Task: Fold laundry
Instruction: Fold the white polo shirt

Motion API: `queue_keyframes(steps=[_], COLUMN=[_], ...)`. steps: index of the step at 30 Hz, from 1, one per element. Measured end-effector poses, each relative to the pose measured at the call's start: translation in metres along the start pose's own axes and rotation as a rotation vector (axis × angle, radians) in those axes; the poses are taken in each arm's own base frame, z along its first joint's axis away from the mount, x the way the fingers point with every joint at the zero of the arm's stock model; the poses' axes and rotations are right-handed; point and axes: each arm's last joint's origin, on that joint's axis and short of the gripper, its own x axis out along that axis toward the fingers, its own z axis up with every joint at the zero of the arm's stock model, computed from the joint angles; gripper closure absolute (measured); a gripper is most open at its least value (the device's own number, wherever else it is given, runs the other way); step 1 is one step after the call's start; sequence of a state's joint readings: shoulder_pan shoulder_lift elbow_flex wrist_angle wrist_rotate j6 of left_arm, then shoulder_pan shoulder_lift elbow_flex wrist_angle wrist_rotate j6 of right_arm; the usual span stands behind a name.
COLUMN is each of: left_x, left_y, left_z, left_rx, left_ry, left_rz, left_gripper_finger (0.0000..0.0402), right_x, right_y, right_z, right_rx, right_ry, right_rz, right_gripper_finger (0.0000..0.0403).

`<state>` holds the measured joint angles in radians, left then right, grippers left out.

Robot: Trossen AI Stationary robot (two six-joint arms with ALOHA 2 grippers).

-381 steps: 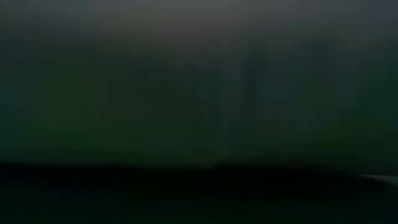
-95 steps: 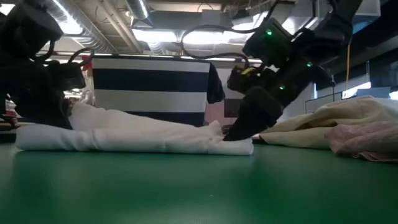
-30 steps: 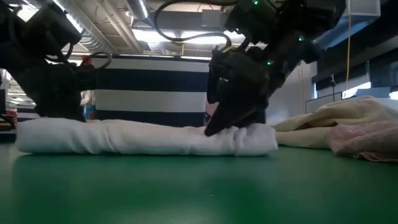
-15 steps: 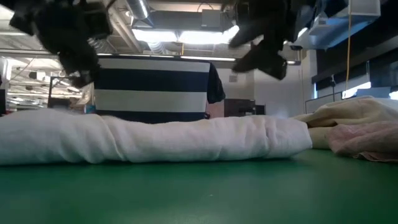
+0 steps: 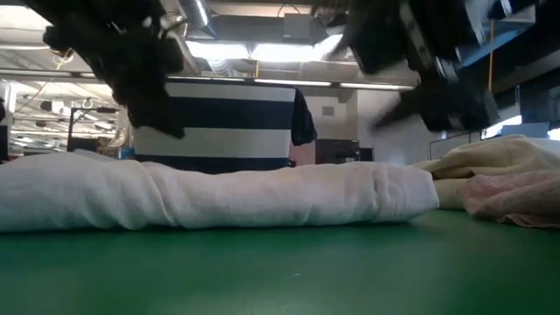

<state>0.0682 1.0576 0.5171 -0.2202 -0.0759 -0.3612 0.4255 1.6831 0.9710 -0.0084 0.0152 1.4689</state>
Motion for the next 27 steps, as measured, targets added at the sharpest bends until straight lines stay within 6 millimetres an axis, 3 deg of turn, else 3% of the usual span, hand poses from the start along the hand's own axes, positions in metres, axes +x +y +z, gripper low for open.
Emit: queue_keyframes(steps=[7,11,19,27], left_x=[0.026,0.035,0.034,0.028], left_y=[0.007,-0.001,-0.037,-0.072], left_z=[-0.019,-0.035,-0.055,-0.056], left_rx=[0.019,-0.006,-0.143,-0.201], left_ry=[0.235,0.384,0.520,0.452], left_rz=[0.021,-0.037,-0.152,-0.320], left_gripper_finger=[0.0250,0.0255,0.0256,0.0256], right_x=[0.040,0.045,0.025,-0.010], right_y=[-0.028,-0.038,-0.043,-0.050], right_z=[-0.006,0.006,0.048,0.104], right_rx=[0.056,0.009,-0.184,-0.217], right_ry=[-0.051,-0.068,0.052,0.104], right_rz=[-0.114,-0.182,-0.222,-0.195], right_gripper_finger=[0.0128,0.0128,0.0128,0.0128])
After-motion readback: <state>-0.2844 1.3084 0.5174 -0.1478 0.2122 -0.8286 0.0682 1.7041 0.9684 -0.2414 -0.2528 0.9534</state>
